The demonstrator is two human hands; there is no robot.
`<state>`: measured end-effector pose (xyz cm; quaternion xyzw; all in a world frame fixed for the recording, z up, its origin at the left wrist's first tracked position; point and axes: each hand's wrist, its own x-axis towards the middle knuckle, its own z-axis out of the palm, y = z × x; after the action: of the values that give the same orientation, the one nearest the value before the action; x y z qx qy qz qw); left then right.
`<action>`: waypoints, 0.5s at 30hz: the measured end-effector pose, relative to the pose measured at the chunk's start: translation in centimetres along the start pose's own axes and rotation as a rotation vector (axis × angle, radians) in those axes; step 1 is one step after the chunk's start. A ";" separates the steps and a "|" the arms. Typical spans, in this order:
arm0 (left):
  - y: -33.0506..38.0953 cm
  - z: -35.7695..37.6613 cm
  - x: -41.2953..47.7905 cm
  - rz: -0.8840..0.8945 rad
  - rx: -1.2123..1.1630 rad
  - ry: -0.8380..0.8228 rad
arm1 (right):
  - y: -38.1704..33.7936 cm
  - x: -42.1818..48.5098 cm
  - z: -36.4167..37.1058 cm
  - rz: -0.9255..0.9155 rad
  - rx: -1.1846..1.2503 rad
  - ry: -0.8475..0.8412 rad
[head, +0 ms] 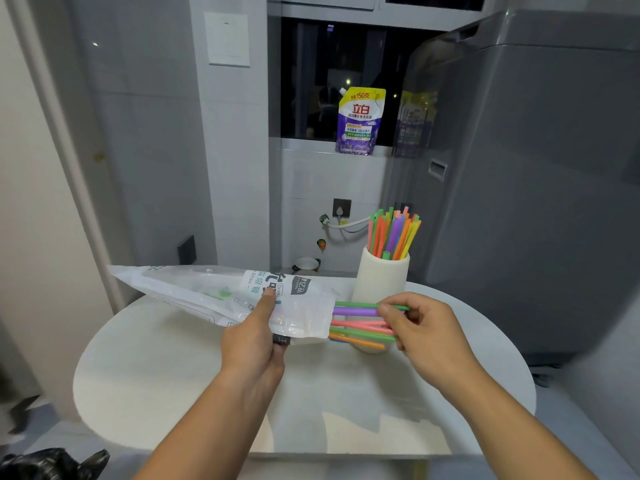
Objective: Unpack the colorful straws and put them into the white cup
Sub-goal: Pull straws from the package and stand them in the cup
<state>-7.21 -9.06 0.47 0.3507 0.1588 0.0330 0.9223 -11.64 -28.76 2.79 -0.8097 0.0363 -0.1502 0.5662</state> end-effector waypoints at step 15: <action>-0.1 0.0 -0.1 -0.072 -0.017 0.013 | -0.1 0.9 -1.7 0.281 0.356 0.037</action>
<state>-7.33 -9.19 0.41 0.3369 0.1772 0.0035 0.9247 -11.33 -30.51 3.59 -0.6810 0.1319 -0.0888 0.7148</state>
